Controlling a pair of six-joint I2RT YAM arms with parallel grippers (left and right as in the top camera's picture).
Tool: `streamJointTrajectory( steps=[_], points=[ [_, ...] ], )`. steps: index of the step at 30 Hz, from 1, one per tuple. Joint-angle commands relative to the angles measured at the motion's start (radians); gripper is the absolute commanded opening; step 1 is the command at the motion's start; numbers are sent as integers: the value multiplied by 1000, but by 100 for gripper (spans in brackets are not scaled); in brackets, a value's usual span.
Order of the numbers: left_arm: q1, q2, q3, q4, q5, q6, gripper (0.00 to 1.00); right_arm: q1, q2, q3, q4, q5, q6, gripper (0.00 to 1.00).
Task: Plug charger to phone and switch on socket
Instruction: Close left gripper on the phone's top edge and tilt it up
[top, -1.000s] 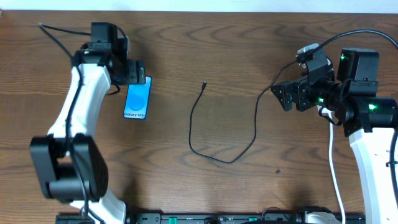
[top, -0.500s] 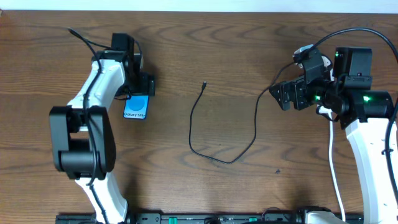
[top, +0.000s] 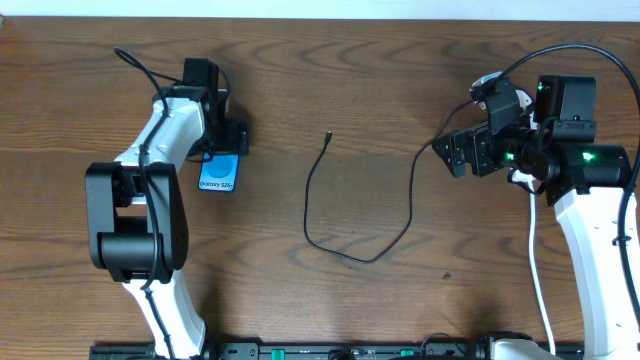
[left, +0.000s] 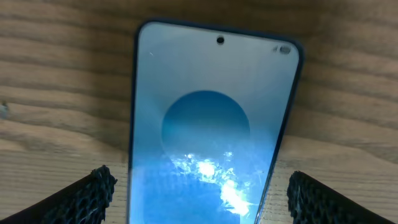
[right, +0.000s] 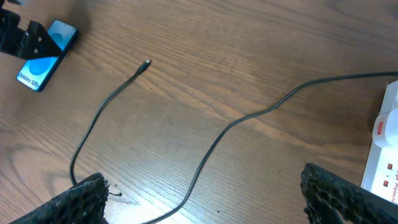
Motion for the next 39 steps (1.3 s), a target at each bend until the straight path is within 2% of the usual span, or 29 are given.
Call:
streamJointTrajectory(
  steps=[1,19,31,39],
  points=[
    [-8,2,-29,15,-12,-15,91,9,7,22,-1,1,6,96],
    [-8,58,-32,40,-8,-15,90,9,7,22,-13,1,6,96],
    [-8,58,-32,40,-8,-16,77,9,7,22,-12,1,6,96],
    [-7,37,-17,32,-9,-19,77,9,7,22,-12,1,6,97]
  ],
)
